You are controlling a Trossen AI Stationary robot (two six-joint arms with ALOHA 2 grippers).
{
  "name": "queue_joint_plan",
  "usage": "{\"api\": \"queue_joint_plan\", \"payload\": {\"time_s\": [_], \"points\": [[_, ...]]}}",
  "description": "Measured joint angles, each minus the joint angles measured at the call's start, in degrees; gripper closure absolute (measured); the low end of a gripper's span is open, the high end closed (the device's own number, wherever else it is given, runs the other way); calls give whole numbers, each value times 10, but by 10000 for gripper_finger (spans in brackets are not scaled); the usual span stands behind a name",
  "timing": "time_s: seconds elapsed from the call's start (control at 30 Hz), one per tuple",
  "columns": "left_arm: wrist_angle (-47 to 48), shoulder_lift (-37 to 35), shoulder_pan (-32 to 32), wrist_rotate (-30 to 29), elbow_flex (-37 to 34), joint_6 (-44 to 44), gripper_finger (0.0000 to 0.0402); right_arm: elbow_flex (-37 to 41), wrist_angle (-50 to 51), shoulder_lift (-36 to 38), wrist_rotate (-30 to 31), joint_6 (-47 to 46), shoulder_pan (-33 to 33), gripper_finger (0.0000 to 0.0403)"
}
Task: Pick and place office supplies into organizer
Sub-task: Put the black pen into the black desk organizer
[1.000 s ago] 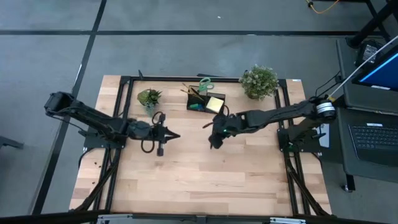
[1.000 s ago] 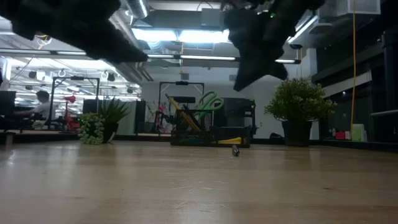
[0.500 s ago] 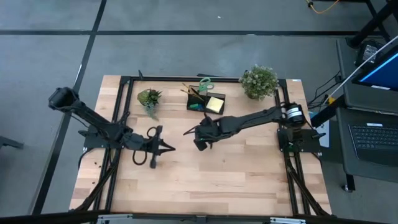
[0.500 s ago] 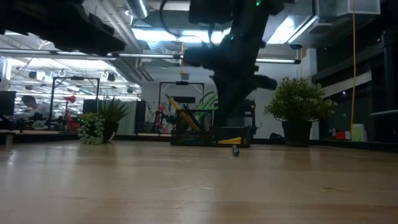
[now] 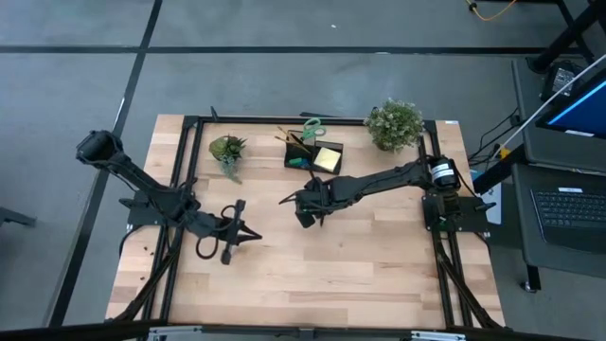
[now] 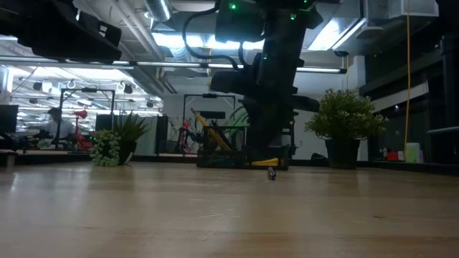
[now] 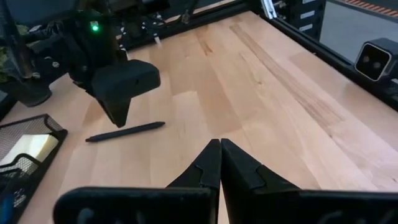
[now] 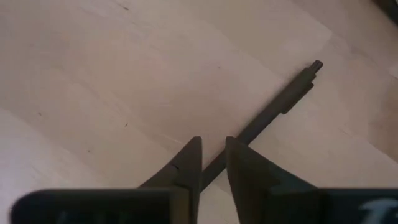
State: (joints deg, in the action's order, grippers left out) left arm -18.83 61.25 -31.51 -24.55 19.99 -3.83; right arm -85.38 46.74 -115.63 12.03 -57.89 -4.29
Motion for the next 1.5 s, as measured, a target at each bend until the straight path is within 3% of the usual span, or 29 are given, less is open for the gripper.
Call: {"api": "queue_joint_plan", "payload": {"time_s": [0.4,1.13,1.5], "points": [[11,0,-3,0,0,11,399,2,34,0,2,-59,2,262],[25,0,-3,1,0,12,399,76,-71,0,24,-98,26,259],[24,0,-3,2,0,12,400,78,-35,0,23,-93,40,259]]}}
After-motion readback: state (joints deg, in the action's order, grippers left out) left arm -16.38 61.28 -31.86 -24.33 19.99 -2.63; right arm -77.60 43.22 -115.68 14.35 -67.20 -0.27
